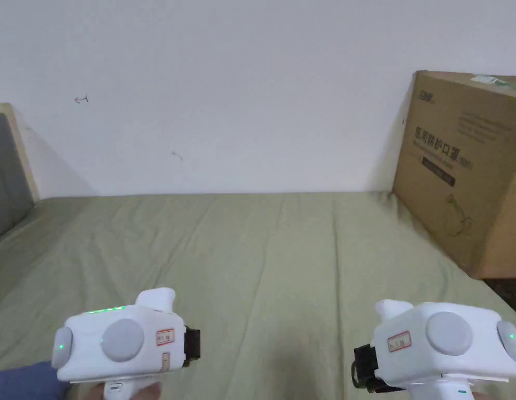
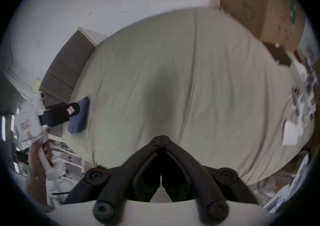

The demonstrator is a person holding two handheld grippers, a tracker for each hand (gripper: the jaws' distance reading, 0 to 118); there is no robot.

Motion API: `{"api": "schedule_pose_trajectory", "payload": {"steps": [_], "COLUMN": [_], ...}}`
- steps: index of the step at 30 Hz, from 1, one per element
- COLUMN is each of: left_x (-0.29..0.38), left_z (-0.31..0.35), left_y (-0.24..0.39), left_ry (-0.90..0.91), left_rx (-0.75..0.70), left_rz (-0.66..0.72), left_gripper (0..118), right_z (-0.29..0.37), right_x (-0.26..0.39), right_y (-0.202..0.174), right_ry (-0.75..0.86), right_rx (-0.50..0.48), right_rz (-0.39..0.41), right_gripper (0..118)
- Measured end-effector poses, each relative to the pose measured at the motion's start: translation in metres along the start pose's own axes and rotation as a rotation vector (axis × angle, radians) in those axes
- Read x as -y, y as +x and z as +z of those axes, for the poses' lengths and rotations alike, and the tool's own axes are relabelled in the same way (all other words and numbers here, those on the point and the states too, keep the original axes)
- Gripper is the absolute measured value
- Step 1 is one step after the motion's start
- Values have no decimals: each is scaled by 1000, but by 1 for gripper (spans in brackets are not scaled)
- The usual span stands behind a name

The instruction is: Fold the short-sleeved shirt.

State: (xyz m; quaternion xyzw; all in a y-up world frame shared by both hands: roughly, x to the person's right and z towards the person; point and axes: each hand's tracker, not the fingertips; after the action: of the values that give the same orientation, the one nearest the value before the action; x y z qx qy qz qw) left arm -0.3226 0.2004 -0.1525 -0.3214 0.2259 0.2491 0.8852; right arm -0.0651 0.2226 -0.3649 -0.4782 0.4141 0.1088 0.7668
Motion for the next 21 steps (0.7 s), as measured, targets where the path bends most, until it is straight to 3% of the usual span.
{"api": "schedule_pose_trajectory", "payload": {"steps": [7,10,13,16,17,18,21], "left_x": [0,6,17,26,27,26,19], "left_z": [57,72,85,102,106,108,110], "left_y": [77,92,103,99,99,100,91], "left_ry": [566,683,800,912,908,910,866], "left_rx": [-221,-336,-451,-369,-365,-337,-323], "left_rz": [-164,-176,-195,-217,-231,-244,-247], "left_gripper": [0,0,0,0,5,28,118], "right_z": [62,82,94,101,103,104,103], "right_x": [3,13,16,18,20,22,24], "right_y": [-31,-35,-34,-35,-36,-37,-40], "right_ry": [657,874,963,994,1003,1009,1019], "right_rx": [110,97,144,162,173,193,229], "right_rz": [182,177,125,147,156,166,177], "right_gripper": [0,0,0,2,14,39,100]}}
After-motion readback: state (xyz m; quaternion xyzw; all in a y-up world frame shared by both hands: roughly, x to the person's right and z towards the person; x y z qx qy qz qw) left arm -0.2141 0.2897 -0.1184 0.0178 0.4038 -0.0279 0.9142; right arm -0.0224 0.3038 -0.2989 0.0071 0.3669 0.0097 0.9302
